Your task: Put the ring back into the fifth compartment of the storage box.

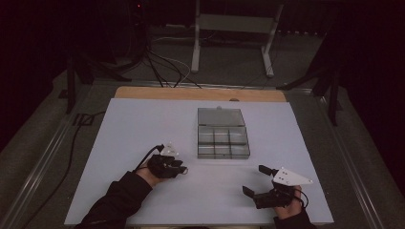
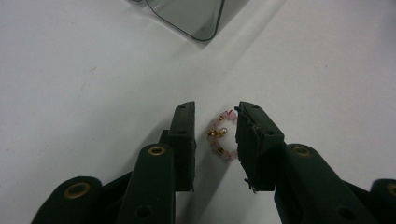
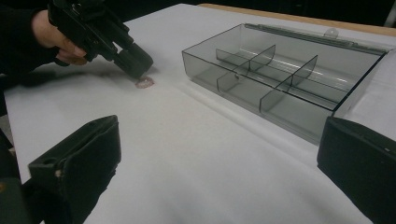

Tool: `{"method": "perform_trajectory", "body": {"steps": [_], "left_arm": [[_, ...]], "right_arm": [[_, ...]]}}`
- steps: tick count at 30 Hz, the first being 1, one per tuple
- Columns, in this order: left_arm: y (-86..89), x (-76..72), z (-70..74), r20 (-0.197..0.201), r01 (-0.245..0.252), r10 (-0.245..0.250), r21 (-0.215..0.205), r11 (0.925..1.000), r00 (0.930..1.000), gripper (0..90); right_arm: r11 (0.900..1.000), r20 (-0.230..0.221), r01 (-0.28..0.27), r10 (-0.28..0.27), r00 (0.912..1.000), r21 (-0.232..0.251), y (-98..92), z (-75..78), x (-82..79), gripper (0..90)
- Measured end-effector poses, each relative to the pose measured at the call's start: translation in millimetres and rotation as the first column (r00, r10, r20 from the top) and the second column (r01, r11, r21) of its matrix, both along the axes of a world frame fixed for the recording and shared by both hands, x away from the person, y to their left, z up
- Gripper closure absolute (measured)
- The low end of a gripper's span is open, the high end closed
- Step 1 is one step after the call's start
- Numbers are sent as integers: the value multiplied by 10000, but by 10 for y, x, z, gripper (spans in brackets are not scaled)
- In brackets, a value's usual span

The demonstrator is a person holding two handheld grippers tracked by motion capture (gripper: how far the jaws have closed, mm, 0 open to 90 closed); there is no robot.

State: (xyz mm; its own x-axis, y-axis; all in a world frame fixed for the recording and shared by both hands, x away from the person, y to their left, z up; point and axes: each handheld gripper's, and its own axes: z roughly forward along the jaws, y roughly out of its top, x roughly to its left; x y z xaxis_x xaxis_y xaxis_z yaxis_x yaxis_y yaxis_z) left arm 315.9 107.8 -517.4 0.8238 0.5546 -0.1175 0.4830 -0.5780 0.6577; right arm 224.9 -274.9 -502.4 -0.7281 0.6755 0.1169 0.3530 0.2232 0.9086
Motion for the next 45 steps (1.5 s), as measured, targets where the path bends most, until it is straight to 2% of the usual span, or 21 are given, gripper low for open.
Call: {"method": "perform_trajectory", "body": {"steps": [11,19,25,33,45], "left_arm": [[-60,-2,-26,308,103,-125,712,9974,9994,790],[-78,-8,-18,381,107,-142,926,9956,9992,878],[-83,-14,-15,460,140,-183,925,9956,9988,885],[-17,-4,85,537,26,-46,374,9993,9985,886],[-28,-41,149,686,216,-239,344,9992,9974,886]], "right_arm": [[10000,-34,-20,20,10000,-6,3,-2,-2,0],[10000,-61,-1,1,10000,-15,3,-1,-3,0],[10000,-65,-4,4,10000,-1,2,-1,-2,0],[10000,-20,17,-17,10000,1,-5,2,-4,0],[10000,-61,50,-50,10000,17,-7,-5,0,0]]}}
